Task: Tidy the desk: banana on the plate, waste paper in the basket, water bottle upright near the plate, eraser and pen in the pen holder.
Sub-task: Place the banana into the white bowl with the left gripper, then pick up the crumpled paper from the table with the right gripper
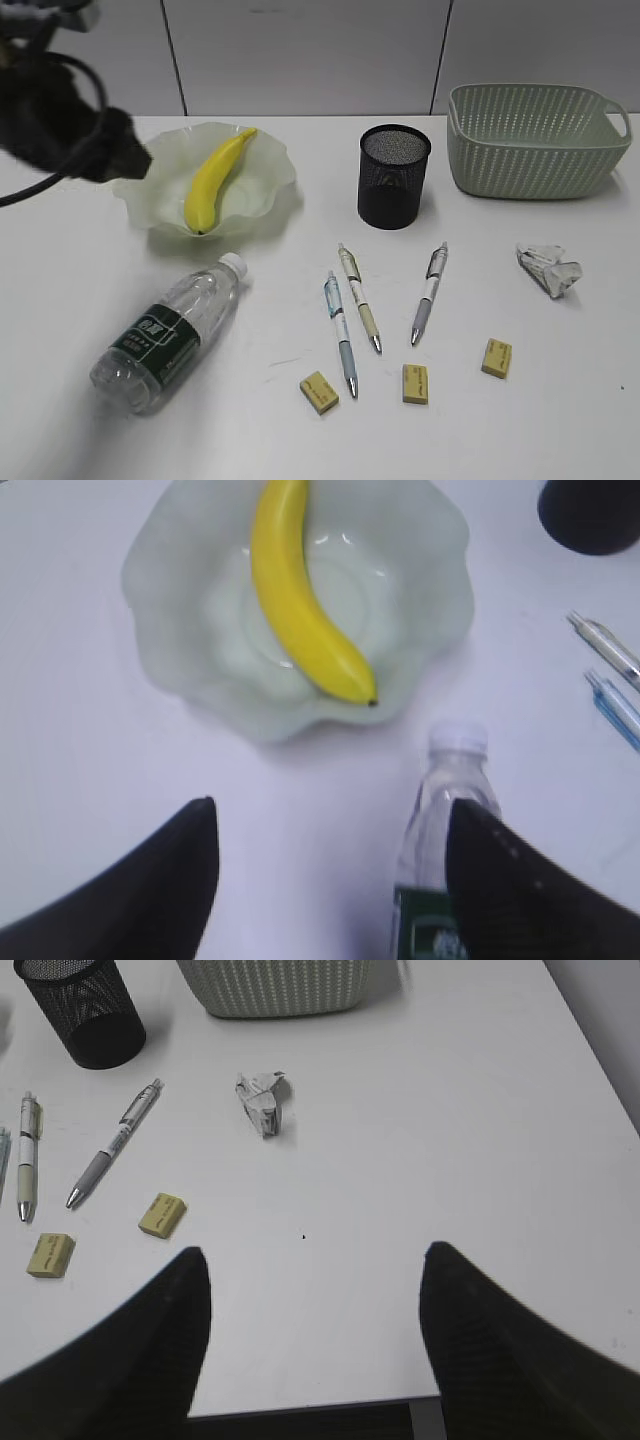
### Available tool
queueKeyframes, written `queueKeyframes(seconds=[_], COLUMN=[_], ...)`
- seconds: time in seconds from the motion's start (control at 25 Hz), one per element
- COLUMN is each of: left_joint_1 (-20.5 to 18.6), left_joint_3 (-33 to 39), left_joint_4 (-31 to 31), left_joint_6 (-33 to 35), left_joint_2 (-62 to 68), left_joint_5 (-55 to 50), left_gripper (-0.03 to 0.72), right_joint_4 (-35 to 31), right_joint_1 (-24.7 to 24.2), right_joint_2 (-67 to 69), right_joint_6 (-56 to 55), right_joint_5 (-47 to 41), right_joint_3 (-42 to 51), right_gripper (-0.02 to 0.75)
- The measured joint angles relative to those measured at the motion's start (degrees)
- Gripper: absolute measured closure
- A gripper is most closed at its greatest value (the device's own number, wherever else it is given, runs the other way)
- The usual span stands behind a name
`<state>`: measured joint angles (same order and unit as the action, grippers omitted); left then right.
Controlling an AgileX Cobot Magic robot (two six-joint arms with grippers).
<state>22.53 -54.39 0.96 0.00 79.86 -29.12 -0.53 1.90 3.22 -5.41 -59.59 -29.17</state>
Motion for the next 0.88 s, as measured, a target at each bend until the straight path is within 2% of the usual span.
queueKeyframes(seconds=[0.12,0.32,0.64,0.88], left_joint_1=[0.00,0.00,0.00,0.00], left_joint_3=[9.49,17.49,22.75,23.39], left_joint_4=[-0.01,0.42,8.10,9.30], left_joint_6=[-0.34,-3.40,-11.83,-12.99], left_joint_2=[-17.03,-43.05,-70.35,-79.65], left_joint_5=[-3.72,-15.51,-30.03,-31.51], left_gripper=[0.160,0.162,0.165,0.179], right_joint_4=[0.00,0.00,0.00,-0.40], right_joint_1=[0.00,0.00,0.00,0.00], right_joint_2=[0.00,0.00,0.00,0.65], right_joint_6=[0.00,0.00,0.00,0.16], right_joint_5=[0.00,0.00,0.00,0.47], right_joint_3=[0.00,0.00,0.00,-0.11], right_gripper=[0.219,0.219,0.220,0.253])
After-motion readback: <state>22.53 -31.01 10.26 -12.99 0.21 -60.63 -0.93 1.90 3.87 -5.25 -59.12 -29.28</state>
